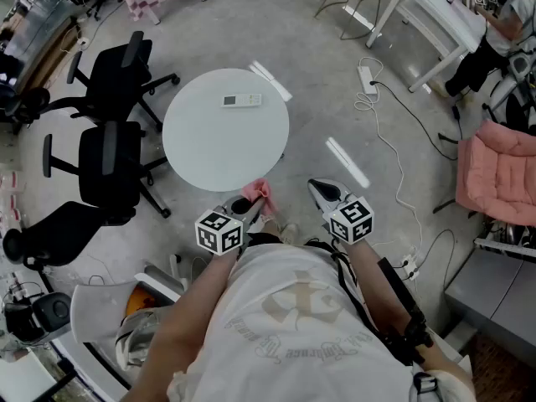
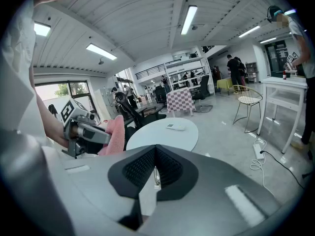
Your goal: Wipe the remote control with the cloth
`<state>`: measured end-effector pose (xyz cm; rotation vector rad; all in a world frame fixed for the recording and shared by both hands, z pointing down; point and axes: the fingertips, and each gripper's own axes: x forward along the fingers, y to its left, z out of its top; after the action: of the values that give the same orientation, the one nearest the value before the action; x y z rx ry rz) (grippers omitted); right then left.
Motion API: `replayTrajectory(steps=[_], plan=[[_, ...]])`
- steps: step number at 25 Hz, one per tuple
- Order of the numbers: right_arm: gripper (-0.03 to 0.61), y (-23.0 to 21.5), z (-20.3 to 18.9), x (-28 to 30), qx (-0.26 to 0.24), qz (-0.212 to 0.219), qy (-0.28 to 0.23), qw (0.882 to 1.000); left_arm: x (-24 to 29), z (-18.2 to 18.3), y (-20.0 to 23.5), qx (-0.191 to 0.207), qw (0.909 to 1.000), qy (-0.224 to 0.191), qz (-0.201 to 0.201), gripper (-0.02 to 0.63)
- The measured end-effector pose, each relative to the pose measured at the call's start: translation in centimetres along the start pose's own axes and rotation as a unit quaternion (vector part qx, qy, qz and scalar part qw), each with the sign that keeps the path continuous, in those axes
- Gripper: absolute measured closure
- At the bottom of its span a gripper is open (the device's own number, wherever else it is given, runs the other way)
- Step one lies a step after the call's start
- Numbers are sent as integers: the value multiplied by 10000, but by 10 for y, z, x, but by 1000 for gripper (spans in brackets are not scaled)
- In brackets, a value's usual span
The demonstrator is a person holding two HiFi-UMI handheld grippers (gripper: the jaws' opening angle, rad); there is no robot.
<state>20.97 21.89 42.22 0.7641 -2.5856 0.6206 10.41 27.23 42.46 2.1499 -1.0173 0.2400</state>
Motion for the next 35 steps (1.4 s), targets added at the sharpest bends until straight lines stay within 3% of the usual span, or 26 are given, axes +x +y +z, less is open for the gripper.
replayTrajectory(steps=[21,35], plan=[[571,49,-14,12,-63,542,10,9985,-60,-31,-2,-217,9974,-248,634,594],[571,36,18,44,-55,327,-160,9993,-63,-10,50,-353,9968,-299,658,594]])
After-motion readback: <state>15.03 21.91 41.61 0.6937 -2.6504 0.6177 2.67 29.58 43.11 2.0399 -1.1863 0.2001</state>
